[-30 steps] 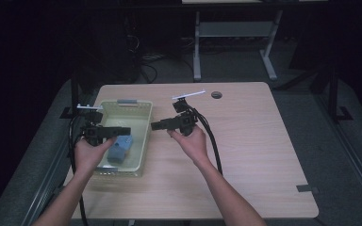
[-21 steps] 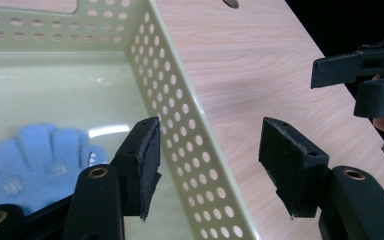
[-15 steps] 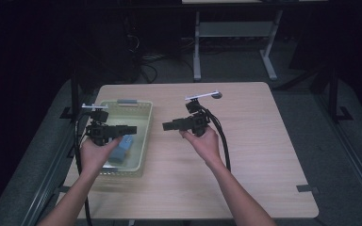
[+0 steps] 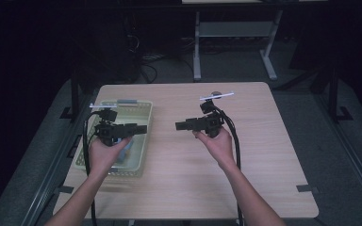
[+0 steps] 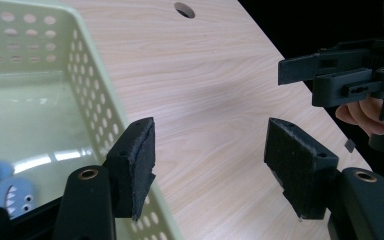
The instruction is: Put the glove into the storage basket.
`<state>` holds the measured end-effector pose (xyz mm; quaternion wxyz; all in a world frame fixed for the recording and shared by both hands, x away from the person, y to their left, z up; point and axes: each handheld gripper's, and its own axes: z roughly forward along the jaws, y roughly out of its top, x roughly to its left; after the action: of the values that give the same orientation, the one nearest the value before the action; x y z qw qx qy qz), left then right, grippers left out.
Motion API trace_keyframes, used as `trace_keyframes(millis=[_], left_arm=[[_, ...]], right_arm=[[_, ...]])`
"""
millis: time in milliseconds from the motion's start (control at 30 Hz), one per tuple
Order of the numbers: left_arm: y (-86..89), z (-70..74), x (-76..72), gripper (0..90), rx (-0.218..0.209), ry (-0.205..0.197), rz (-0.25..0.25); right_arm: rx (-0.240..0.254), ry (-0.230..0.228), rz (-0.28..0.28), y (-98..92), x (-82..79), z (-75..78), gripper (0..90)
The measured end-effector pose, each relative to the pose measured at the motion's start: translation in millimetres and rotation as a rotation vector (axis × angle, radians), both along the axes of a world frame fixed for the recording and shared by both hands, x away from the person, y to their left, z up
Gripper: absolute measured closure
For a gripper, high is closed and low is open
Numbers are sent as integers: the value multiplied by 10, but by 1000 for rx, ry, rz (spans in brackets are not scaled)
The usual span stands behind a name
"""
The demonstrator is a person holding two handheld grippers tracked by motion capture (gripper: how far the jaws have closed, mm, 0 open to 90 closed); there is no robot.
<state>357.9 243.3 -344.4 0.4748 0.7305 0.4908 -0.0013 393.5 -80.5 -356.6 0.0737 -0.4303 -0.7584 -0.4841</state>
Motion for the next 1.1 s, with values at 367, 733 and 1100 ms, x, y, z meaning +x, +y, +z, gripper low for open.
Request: trace_keyframes(millis=[367,733,1100], left_arm=[[-124,22,-37,324,-11,-18,-34],[-264,25,-90,308,-27,-31,-73],[-410,-1,-116,297,-24,-35,-105]], right_arm=[[-12,-1,-25,-188,-41,4,353],[-21,-4,-49,-344,-74,2,340],[-13,7,-74,-522,-115,-57,335]])
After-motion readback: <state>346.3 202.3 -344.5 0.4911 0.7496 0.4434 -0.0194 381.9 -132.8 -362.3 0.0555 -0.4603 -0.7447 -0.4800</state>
